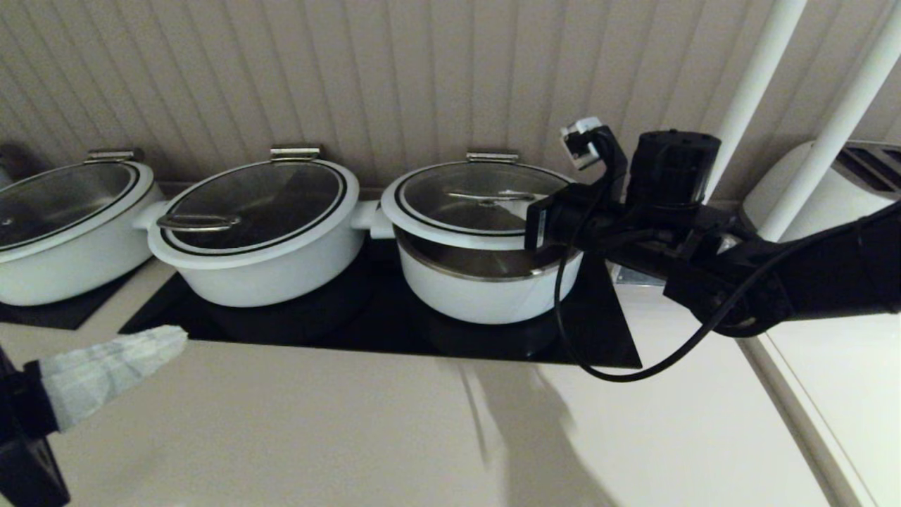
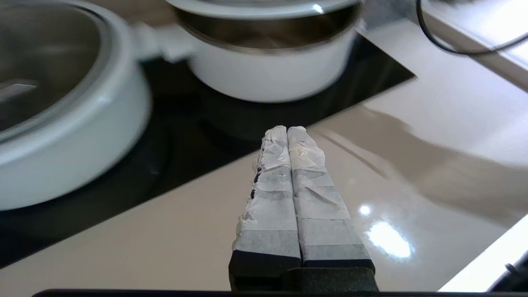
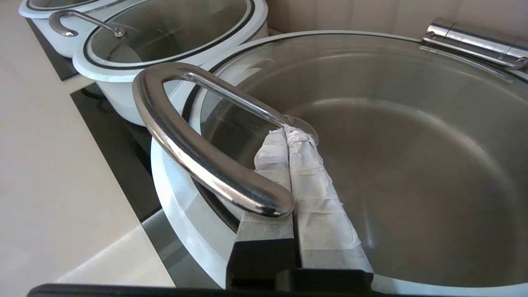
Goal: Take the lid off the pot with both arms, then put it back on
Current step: Hold the pot lid with the left arm
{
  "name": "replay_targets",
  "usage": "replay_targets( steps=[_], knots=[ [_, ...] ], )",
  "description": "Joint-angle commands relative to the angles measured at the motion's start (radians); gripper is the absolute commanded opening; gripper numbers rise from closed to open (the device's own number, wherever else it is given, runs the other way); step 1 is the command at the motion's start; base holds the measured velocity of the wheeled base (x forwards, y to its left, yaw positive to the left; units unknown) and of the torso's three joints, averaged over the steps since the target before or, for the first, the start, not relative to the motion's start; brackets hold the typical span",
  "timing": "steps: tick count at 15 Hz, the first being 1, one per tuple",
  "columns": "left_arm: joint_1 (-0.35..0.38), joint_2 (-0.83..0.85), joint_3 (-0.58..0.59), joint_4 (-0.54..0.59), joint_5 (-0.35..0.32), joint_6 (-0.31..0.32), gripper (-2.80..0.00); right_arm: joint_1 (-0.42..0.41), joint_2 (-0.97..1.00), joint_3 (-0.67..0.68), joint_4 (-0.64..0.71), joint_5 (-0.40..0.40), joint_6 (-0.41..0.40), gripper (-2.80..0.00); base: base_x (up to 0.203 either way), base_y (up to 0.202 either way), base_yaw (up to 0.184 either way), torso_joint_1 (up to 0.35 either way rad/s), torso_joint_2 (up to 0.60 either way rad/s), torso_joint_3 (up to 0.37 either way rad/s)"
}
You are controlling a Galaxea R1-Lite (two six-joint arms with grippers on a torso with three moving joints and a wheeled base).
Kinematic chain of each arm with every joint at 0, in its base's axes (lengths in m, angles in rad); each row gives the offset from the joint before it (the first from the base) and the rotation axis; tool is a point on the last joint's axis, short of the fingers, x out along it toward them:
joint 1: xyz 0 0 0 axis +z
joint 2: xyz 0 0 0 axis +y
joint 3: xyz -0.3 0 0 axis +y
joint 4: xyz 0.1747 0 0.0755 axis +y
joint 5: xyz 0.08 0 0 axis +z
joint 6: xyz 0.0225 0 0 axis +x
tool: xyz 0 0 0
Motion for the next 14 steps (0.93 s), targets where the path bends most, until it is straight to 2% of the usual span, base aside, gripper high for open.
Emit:
replay_targets(
  steps=[1,3,7,14],
  knots=[
    [-0.039,0.112,0.022,-0.058,-0.002,0.001,-2.8,0.0,0.009,-0.001,-0.005,0.002,0.001,-2.8,0.0,0.0,0.0,0.0,0.0,0.0],
    [-0.086,0.213,0.041,-0.187,-0.001,-0.001,-2.8,0.0,0.015,-0.007,-0.005,0.002,0.001,-2.8,0.0,0.0,0.0,0.0,0.0,0.0],
    [-0.203,0.386,0.049,-0.34,0.004,0.001,-2.8,-0.001,0.034,-0.031,-0.005,0.003,0.002,-2.8,0.0,0.0,0.0,0.0,0.0,0.0],
    [-0.243,0.686,0.043,-0.642,0.009,0.004,-2.8,-0.009,0.046,-0.056,-0.002,0.004,0.007,-2.8,0.0,0.0,0.0,0.0,0.0,0.0]
  ],
)
